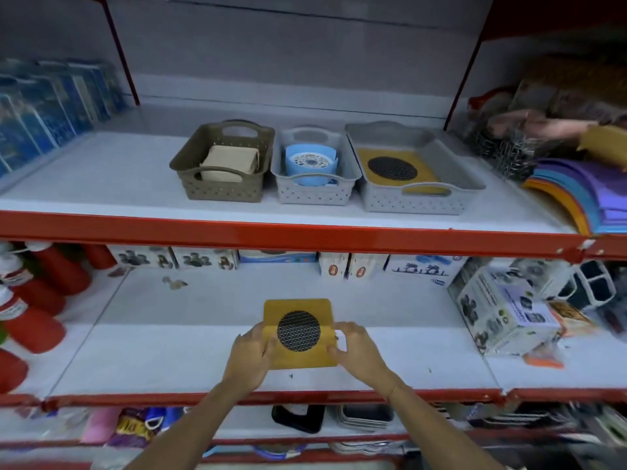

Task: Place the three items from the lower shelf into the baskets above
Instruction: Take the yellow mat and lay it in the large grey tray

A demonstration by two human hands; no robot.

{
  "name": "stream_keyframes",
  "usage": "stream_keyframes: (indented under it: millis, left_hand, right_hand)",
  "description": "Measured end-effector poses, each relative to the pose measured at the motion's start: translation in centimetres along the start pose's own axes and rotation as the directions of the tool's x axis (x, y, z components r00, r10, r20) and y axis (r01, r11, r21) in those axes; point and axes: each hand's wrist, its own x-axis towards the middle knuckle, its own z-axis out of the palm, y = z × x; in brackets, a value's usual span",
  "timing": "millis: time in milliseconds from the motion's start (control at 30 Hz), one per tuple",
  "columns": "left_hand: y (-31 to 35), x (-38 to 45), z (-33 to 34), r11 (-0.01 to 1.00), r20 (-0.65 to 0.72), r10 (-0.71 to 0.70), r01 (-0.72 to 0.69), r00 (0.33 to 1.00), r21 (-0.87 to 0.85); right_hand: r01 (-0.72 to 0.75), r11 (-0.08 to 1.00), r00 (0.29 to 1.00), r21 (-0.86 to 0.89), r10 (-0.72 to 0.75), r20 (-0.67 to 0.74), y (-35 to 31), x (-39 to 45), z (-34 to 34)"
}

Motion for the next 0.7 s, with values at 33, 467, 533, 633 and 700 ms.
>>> stream_keyframes:
  millis: [33,467,533,633,700]
  left_hand:
    - [-0.9,0.3,0.5,0.997,0.057,-0.068,0.065,0.996,0.042]
    - [-3.8,1.4,2.2,0.996,0.253,-0.022,0.001,0.967,0.084]
    - [-3.2,1.7,2.3,1.000,0.210,-0.015,0.014,0.977,0.003]
    - [-2.6,2.0,2.6,0.989,0.171,-0.051,0.074,0.984,-0.130]
    - [-2.4,2.2,2.8,0.979,0.148,-0.089,0.114,0.985,-0.170]
  right_hand:
    - [-0.046,0.998,0.996,-0.053,0.050,0.072,0.9,0.3,0.6]
    - [-0.008,0.980,0.976,-0.199,0.050,0.211,3.4,2.9,2.9]
    - [0.005,0.982,0.978,-0.189,0.035,0.207,3.8,3.0,2.9]
    - [0.026,0.987,0.976,-0.157,0.009,0.215,4.1,3.2,3.0]
    - [0.035,0.992,0.979,-0.125,-0.008,0.205,3.8,3.2,3.2]
